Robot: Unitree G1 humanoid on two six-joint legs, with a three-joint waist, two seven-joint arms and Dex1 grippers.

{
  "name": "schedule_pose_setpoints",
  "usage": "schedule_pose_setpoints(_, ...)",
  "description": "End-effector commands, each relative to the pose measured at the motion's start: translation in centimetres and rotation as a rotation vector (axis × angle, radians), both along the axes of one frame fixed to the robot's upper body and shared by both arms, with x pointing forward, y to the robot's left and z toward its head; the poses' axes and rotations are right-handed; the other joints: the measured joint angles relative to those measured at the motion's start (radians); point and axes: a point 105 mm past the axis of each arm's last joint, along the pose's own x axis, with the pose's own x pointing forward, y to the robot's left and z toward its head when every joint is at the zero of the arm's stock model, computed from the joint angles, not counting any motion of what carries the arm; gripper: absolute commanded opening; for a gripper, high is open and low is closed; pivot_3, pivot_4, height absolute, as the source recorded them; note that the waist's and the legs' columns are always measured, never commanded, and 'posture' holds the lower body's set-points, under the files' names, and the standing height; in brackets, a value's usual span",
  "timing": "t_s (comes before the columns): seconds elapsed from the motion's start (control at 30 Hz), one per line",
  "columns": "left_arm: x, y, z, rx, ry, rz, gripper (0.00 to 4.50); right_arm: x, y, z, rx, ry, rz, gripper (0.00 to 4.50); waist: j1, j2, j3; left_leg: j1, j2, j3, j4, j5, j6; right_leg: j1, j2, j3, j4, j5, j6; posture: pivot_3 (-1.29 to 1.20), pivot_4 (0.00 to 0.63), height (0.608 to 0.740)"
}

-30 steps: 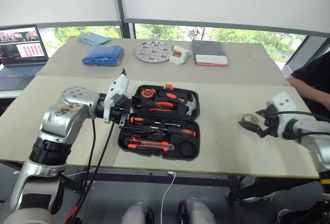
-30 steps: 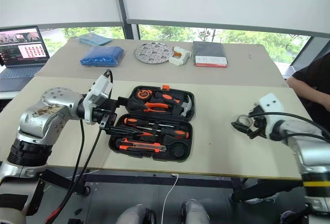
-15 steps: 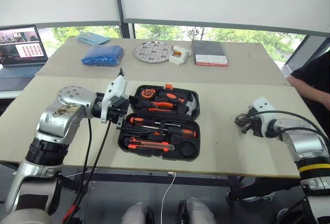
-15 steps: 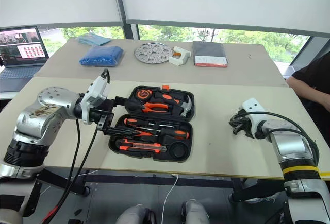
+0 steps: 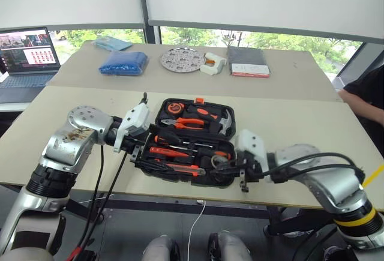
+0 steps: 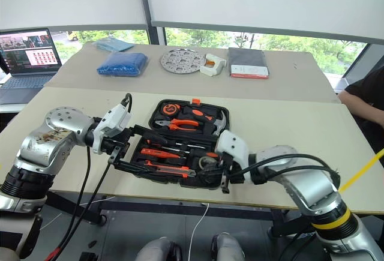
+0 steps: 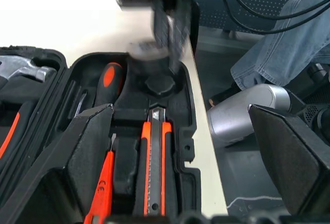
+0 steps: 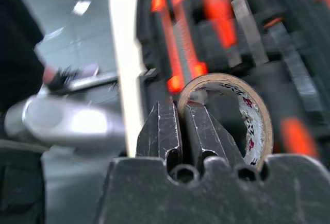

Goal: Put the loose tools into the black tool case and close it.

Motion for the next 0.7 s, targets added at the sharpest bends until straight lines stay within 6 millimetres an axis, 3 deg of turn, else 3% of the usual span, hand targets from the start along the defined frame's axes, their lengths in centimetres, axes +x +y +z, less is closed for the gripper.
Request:
schedule_pose_setpoints(0.03, 0.1, -0.1, 0.7, 0.004, -0.054, -0.007, 4.5, 0.1, -0.1, -0.3, -0.031, -0.027, 0.0, 0.02, 0.0, 0.0, 0.0, 0.0, 0.0, 0.0, 0.0, 0.0, 0.0, 0.0, 0.0, 0.0, 0.0, 0.0, 0.0, 0.0, 0.15, 0.718)
schedule_pose_setpoints(0.07, 0.2, -0.1, 0.7, 0.004, -0.055, -0.005, 4.5, -0.1, 0.0, -0.4, -0.031, -0.018, 0.006, 0.02, 0.0, 0.0, 0.0, 0.0, 0.0, 0.0, 0.0, 0.0, 0.0, 0.0, 0.001, 0.0, -0.001, 0.0, 0.0, 0.0, 0.15, 0.718)
schedule_pose_setpoints(0.2, 0.3, 0.0, 0.5, 0.003, -0.061, 0.005, 4.5, -1.0, -0.3, -1.0, -0.077, -0.003, 0.051, 1.4, -0.001, 0.0, 0.0, 0.0, 0.0, 0.0, 0.0, 0.0, 0.0, 0.0, 0.003, 0.0, -0.001, 0.0, 0.0, 0.0, 0.15, 0.718)
schedule_pose_setpoints(0.4, 0.7, 0.3, 0.4, 0.003, -0.069, 0.034, 4.5, -2.1, -0.9, 0.3, -0.06, 0.013, 0.094, 3.32, 0.0, 0.0, 0.0, 0.0, 0.0, 0.0, 0.0, 0.0, 0.0, 0.0, 0.003, 0.0, -0.002, 0.0, 0.0, 0.0, 0.15, 0.718)
schedule_pose_setpoints(0.53, 1.5, 1.2, 0.2, 0.004, -0.079, 0.113, 4.5, -1.9, -1.5, 2.4, 0.008, 0.027, 0.06, 3.32, -0.001, 0.0, 0.0, 0.0, 0.0, 0.0, 0.0, 0.0, 0.0, 0.0, 0.002, 0.0, -0.001, 0.0, 0.0, 0.0, 0.15, 0.718)
schedule_pose_setpoints(0.63, 3.4, 3.7, -0.6, 0.01, -0.099, 0.293, 4.5, -0.2, -2.9, 3.8, 0.064, -0.01, -0.064, 3.32, -0.002, 0.0, 0.0, 0.0, 0.001, 0.0, 0.0, 0.0, 0.0, 0.0, 0.002, 0.0, -0.001, 0.0, 0.0, 0.0, 0.15, 0.718)
schedule_pose_setpoints(0.7, 4.7, 6.1, -1.3, 0.012, -0.109, 0.433, 4.24, 1.1, -4.3, 4.1, 0.079, -0.037, -0.156, 2.82, -0.003, -0.001, 0.0, 0.001, 0.001, 0.0, 0.0, 0.0, 0.0, 0.0, 0.002, 0.0, -0.001, 0.0, 0.0, 0.0, 0.15, 0.718)
